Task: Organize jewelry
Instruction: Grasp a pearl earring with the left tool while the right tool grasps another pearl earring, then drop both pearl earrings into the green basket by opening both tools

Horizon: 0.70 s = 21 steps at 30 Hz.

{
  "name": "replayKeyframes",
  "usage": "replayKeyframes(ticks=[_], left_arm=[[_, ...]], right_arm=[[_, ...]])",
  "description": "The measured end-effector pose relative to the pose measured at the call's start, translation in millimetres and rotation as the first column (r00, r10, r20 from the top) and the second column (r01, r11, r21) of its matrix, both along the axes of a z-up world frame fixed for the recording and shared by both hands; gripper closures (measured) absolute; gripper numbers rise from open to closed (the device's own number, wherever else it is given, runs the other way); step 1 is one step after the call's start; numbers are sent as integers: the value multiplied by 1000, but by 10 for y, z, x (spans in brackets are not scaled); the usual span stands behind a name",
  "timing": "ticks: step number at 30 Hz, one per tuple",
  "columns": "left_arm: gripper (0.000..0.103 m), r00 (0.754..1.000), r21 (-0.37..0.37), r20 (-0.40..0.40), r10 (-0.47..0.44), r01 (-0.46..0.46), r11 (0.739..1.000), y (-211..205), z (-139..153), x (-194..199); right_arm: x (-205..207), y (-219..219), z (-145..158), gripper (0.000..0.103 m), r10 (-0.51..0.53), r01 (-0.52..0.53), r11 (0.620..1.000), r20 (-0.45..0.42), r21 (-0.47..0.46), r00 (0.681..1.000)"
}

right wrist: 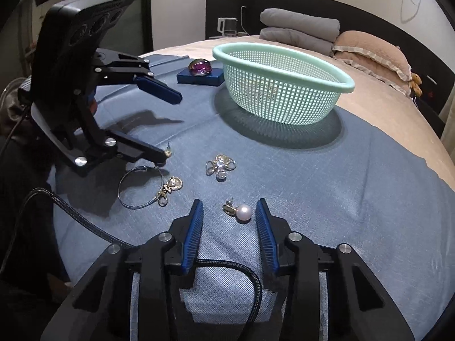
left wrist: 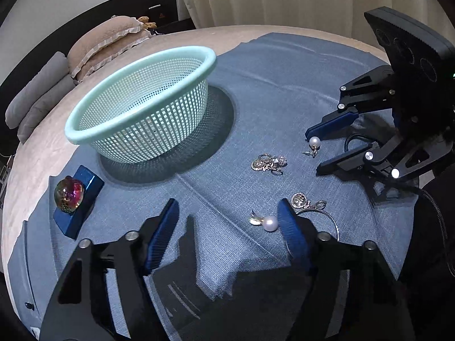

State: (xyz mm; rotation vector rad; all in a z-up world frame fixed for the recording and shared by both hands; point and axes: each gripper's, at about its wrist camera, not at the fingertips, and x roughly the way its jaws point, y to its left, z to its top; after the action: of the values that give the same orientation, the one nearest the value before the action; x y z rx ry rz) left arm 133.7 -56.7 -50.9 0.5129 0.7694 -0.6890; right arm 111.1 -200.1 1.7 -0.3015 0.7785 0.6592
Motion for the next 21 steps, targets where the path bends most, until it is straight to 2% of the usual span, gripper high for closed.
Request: replayKeyframes(ticks=[1, 2, 4, 8, 9, 10, 12, 14, 21], left_arm=[[46, 1000, -1, -12, -1, 1, 1000, 2, -32, 10], [51, 1000, -7, -30, -8, 7, 1000, 6, -63, 15], [60, 999, -23, -33, -24, 23, 999, 20, -83, -21], [69, 999, -32, -34, -30, 29, 999, 38, -86, -65], [76, 999, -36, -37, -22, 21, 999, 58, -83, -52], [83, 999, -46, -44, -9, 7, 999, 85, -76, -31], [92, 997, -82, -77, 14, -20, 996, 146, -57, 29], [92, 994, -120, -111, 15, -29, 992, 198, -45, 62], [92, 995, -147, -100, 4, -19, 989, 266, 39, 45]], right_arm=[[-8, 4, -5, 82, 2, -2, 1000, 1, -1, 1000], [-14, 11, -10, 84, 4, -4, 1000, 0, -3, 1000], [-22, 18, -22, 84, 1, -1, 1000, -2, -7, 1000], [-18, 6, -11, 84, 3, -3, 1000, -9, 2, 1000], [-24, -3, -12, 84, 5, -5, 1000, -12, 7, 1000], [-31, -10, -9, 93, 13, -12, 1000, -20, 14, 1000], [-39, -27, -4, 92, 13, -12, 1000, -21, 17, 1000], [-53, -30, -6, 92, 14, -14, 1000, -19, 16, 1000], [-80, -43, 38, 92, 24, -24, 1000, -15, 0, 1000]])
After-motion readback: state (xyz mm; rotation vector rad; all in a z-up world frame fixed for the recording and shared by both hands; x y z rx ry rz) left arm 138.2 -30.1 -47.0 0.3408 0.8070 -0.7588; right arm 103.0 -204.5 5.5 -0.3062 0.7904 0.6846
